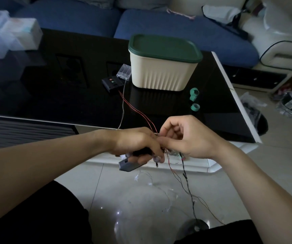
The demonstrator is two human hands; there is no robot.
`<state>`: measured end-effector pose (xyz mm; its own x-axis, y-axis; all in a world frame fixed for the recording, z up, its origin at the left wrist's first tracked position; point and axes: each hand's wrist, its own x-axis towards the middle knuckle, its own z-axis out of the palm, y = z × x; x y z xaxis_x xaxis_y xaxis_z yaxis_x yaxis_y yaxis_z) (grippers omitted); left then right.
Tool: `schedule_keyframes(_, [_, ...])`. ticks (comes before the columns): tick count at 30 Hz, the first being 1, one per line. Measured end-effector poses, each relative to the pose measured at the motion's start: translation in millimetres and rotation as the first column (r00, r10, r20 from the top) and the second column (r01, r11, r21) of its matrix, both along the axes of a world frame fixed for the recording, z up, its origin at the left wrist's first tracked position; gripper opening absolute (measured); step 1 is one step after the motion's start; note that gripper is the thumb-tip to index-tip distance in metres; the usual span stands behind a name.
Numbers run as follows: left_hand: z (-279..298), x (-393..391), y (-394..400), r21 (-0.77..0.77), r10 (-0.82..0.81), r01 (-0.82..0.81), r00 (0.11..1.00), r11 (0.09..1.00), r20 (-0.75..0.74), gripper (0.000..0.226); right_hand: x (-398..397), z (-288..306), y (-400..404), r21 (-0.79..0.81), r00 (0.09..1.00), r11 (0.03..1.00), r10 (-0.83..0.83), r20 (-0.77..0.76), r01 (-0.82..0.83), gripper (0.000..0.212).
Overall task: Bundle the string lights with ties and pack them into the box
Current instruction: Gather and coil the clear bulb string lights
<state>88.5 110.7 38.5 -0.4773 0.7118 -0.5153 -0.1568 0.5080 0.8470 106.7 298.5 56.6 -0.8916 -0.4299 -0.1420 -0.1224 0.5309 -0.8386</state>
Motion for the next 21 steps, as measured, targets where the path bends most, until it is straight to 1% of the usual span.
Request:
schedule_keyframes(3, [1.5, -1.0, -1.9, 0.051, 0.042, -0.046, 0.996, 0.998, 0.073, 0.032, -1.7, -0.4, 0.6, -0.062, 1.0, 0.998, 0.02, 0.011, -0.019, 0.013])
schedule_keyframes(8, [0.6, -3.5, -8.2, 0.168, 0.086, -0.119, 0.979, 0.979, 0.187, 0.035, -5.6, -0.9, 1.5, -0.206, 0.995, 0.978, 0.035, 0.094, -0.015, 0.02])
schedule_keyframes(10, [1.2, -6.0, -11.8, 0.234, 0.091, -0.15, 0.965, 0.961, 0.246, 0.036, -7.8, -0.8, 2.9, -0.212, 0.992, 0.977, 0.031, 0.123, -0.004, 0.021])
schedule_keyframes(13, [4.9, -6.9, -14.0, 0.315, 0.128, -0.236, 0.937, 0.919, 0.326, 0.032, -11.0, -5.2, 5.7, -0.247, 0.964, 0.968, 0.026, 0.265, 0.042, 0.022])
schedule_keyframes(15, [7.7, -5.9, -13.6, 0.339, 0.18, -0.304, 0.919, 0.89, 0.35, 0.03, -12.0, -10.6, 5.7, -0.293, 0.925, 0.953, 0.042, 0.378, 0.076, 0.035])
schedule_keyframes(16, [8.8, -6.0, -13.4, 0.353, 0.204, -0.332, 0.913, 0.875, 0.353, 0.031, -12.7, -13.0, 4.6, -0.293, 0.906, 0.953, 0.053, 0.419, 0.08, 0.044])
schedule_keyframes(17, [10.0, -6.2, -13.2, 0.369, 0.224, -0.357, 0.907, 0.858, 0.356, 0.032, -12.9, -15.1, 2.8, -0.267, 0.893, 0.961, 0.056, 0.446, 0.073, 0.049])
schedule_keyframes(18, [11.6, -6.6, -12.9, 0.384, 0.243, -0.382, 0.899, 0.84, 0.363, 0.032, -13.0, -17.8, 1.5, -0.23, 0.887, 0.971, 0.054, 0.46, 0.06, 0.046])
schedule_keyframes(19, [13.2, -7.1, -12.8, 0.397, 0.26, -0.407, 0.89, 0.822, 0.374, 0.032, -12.9, -19.8, 0.7, -0.184, 0.882, 0.981, 0.042, 0.469, 0.051, 0.039])
schedule_keyframes(21, [15.0, -8.1, -12.8, 0.429, 0.286, -0.444, 0.878, 0.786, 0.385, 0.035, -11.9, -22.1, 1.9, -0.072, 0.879, 0.997, 0.013, 0.476, 0.024, 0.016])
